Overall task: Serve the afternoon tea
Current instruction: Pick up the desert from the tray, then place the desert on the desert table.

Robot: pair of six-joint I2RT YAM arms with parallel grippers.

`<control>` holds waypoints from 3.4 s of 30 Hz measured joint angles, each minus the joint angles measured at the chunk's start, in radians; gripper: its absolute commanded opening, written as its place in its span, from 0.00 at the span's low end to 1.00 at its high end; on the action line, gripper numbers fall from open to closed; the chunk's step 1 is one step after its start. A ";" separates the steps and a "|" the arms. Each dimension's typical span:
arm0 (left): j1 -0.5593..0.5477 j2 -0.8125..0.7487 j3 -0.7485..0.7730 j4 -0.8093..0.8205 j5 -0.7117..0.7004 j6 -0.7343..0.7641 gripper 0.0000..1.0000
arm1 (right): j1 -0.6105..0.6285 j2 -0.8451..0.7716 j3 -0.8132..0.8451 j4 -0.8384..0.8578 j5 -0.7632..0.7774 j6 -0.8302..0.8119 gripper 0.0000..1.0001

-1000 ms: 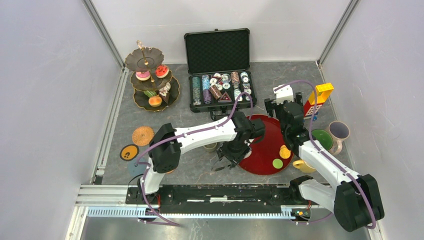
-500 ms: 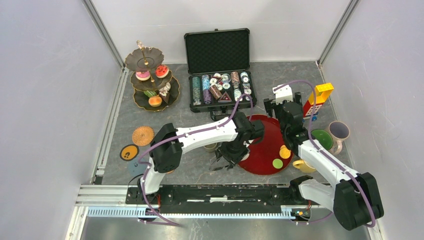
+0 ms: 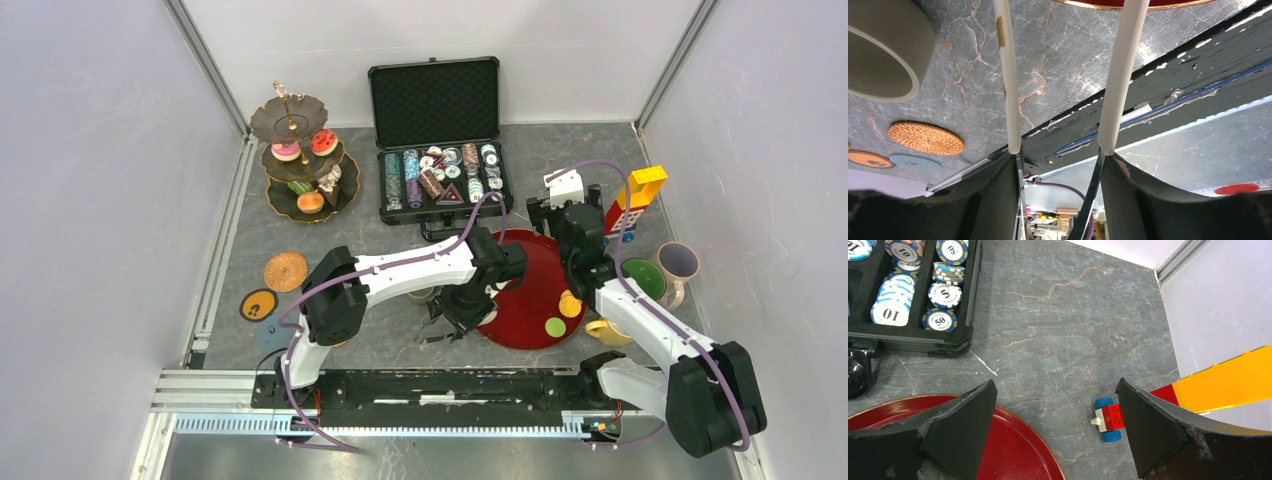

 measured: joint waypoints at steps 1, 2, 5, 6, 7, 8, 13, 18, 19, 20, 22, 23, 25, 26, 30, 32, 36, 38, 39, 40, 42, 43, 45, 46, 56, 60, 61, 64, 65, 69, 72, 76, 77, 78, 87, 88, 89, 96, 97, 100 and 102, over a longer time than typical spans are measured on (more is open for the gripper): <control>0.000 0.000 -0.005 0.000 0.001 0.000 0.61 | 0.000 0.001 0.000 0.000 0.000 0.000 0.98; 0.000 0.000 -0.010 -0.001 0.002 0.000 0.60 | 0.000 0.001 0.000 0.000 0.000 0.000 0.98; 0.000 0.000 -0.014 -0.001 0.002 0.000 0.55 | 0.000 0.002 0.000 0.000 0.000 0.000 0.98; 0.000 0.000 -0.014 -0.001 0.002 0.000 0.53 | 0.000 0.002 0.000 0.000 0.000 0.000 0.98; 0.000 0.000 -0.014 -0.001 0.001 0.001 0.51 | 0.000 0.002 0.000 0.000 0.000 0.000 0.98; 0.000 0.000 -0.014 -0.001 0.000 0.001 0.49 | 0.000 0.002 0.000 0.000 0.000 0.000 0.98; 0.000 0.002 -0.004 -0.011 -0.007 0.012 0.42 | 0.000 0.002 0.000 0.000 -0.001 0.000 0.98; 0.000 0.012 0.066 -0.026 -0.050 0.014 0.38 | 0.000 0.002 0.000 0.000 -0.001 0.000 0.98; 0.000 0.012 0.082 -0.026 -0.061 0.014 0.37 | 0.000 0.002 0.000 0.000 -0.001 0.000 0.98; 0.000 0.012 0.095 -0.026 -0.069 0.014 0.36 | 0.000 0.002 0.000 0.000 -0.001 0.000 0.98; 0.000 0.012 0.124 -0.028 -0.087 0.014 0.36 | 0.000 0.002 0.000 0.000 0.000 0.000 0.98; 0.000 0.012 0.137 -0.029 -0.095 0.014 0.36 | 0.000 0.002 0.000 0.000 0.000 0.000 0.98; 0.000 0.012 0.159 -0.032 -0.118 0.014 0.36 | 0.000 0.002 0.000 0.000 0.000 0.000 0.98; 0.000 0.011 0.168 -0.033 -0.134 0.014 0.36 | 0.000 0.002 0.000 0.000 0.001 0.002 0.98; 0.013 -0.016 0.180 -0.042 -0.193 0.014 0.36 | 0.000 0.011 0.000 0.000 0.031 0.017 0.98; 0.030 -0.056 0.166 -0.050 -0.225 0.014 0.35 | 0.000 0.030 0.000 -0.002 0.043 0.027 0.98; 0.116 -0.174 0.124 -0.052 -0.257 0.015 0.36 | 0.000 0.067 0.011 -0.026 0.050 0.037 0.98; 0.184 -0.235 0.122 -0.047 -0.279 0.020 0.36 | 0.000 0.071 0.013 -0.029 0.051 0.039 0.98; 0.244 -0.279 0.122 -0.034 -0.296 0.027 0.36 | 0.000 0.071 0.013 -0.027 0.051 0.042 0.98; 0.258 -0.291 0.122 -0.029 -0.299 0.028 0.36 | 0.000 0.071 0.013 -0.026 0.050 0.044 0.98; 0.351 -0.344 0.122 0.000 -0.320 0.046 0.37 | 0.000 0.072 0.014 -0.026 0.047 0.051 0.98; 0.386 -0.362 0.124 0.010 -0.328 0.053 0.37 | 0.000 0.074 0.016 -0.027 0.041 0.054 0.98; 0.460 -0.385 0.143 0.019 -0.346 0.079 0.39 | 0.000 0.082 0.020 -0.026 0.030 0.061 0.98; 0.500 -0.389 0.163 0.023 -0.353 0.095 0.39 | 0.000 0.084 0.022 -0.026 0.025 0.063 0.98; 0.754 -0.395 0.252 0.079 -0.447 0.211 0.42 | 0.000 0.114 0.028 -0.024 0.000 0.079 0.98; 0.825 -0.395 0.249 0.106 -0.448 0.224 0.42 | 0.000 0.116 0.029 -0.023 0.000 0.080 0.98; 0.840 -0.395 0.250 0.112 -0.448 0.225 0.42 | 0.000 0.117 0.029 -0.023 -0.001 0.080 0.98; 0.869 -0.381 0.269 0.116 -0.447 0.230 0.42 | 0.000 0.121 0.029 -0.023 -0.001 0.083 0.98; 0.874 -0.373 0.280 0.119 -0.447 0.234 0.41 | 0.000 0.123 0.029 -0.023 -0.001 0.083 0.98; 0.899 -0.322 0.318 0.145 -0.446 0.238 0.40 | 0.000 0.131 0.029 -0.023 -0.007 0.086 0.98; 0.914 -0.276 0.341 0.151 -0.443 0.239 0.41 | 0.000 0.132 0.029 -0.023 -0.010 0.087 0.98; 0.932 -0.223 0.360 0.157 -0.440 0.239 0.47 | 0.000 0.132 0.029 -0.023 -0.012 0.087 0.98; 0.933 -0.216 0.360 0.158 -0.439 0.239 0.50 | 0.000 0.133 0.029 -0.023 -0.012 0.087 0.98; 0.934 -0.213 0.360 0.157 -0.439 0.239 0.52 | 0.000 0.134 0.029 -0.023 -0.013 0.087 0.98; 0.943 -0.211 0.359 0.158 -0.439 0.239 0.58 | 0.000 0.151 0.032 -0.023 -0.020 0.087 0.98; 0.946 -0.211 0.359 0.158 -0.439 0.239 0.58 | 0.000 0.151 0.032 -0.023 -0.020 0.087 0.98; 0.948 -0.211 0.358 0.158 -0.439 0.239 0.58 | 0.000 0.151 0.032 -0.023 -0.021 0.087 0.98; 0.957 -0.211 0.356 0.159 -0.439 0.238 0.59 | 0.000 0.151 0.032 -0.023 -0.023 0.087 0.98; 0.957 -0.211 0.355 0.160 -0.438 0.238 0.59 | 0.000 0.151 0.032 -0.023 -0.023 0.087 0.98; 0.959 -0.212 0.352 0.163 -0.418 0.238 0.58 | 0.000 0.152 0.032 -0.023 -0.024 0.087 0.98; 0.959 -0.218 0.352 0.164 -0.390 0.238 0.58 | 0.000 0.153 0.032 -0.023 -0.026 0.087 0.98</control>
